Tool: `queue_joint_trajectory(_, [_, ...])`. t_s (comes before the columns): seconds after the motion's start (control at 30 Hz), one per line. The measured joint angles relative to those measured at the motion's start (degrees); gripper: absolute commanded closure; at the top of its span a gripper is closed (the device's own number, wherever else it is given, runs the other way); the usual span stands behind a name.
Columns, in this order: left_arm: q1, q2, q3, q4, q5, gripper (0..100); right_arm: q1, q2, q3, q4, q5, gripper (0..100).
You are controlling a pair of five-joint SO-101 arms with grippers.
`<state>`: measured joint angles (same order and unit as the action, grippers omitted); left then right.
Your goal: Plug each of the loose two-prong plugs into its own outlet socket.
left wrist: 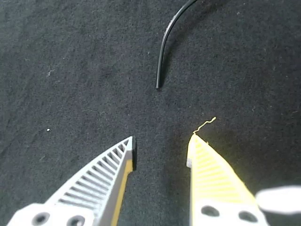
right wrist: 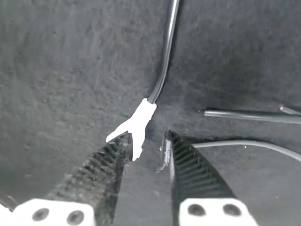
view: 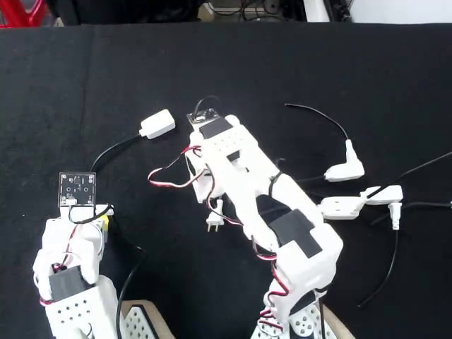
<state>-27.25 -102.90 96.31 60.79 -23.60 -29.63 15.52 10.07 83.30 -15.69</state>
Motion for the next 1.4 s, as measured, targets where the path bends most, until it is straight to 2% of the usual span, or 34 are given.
queue_joint_trajectory(0.5, [0.00, 0.00, 0.00, 0.00, 0.00, 81, 0.09, 0.00, 5.80, -7.30, -8.97, 88.4])
queue_joint_trajectory(0.73, [0.00, 0.00, 0.00, 0.00, -1.58, 81, -1.23, 0.00, 6.77, -7.91, -13.10, 82.6])
queue_joint_trajectory(0.97, [0.00, 0.00, 0.00, 0.00, -3.16, 81, -6.15, 2.02, 6.77, -7.91, -13.19, 97.9])
queue_joint_trajectory(1.23, [0.00, 0.00, 0.00, 0.00, -3.25, 81, -6.15, 2.02, 6.51, -6.07, -13.19, 98.6])
queue_joint_trajectory(1.3, [0.00, 0.00, 0.00, 0.00, -3.25, 81, -6.15, 2.02, 5.10, -3.96, -10.46, 98.6])
queue_joint_trajectory(1.4, [0.00, 0.00, 0.00, 0.00, -3.25, 81, -3.34, 2.02, 1.49, -1.05, -2.11, 98.6])
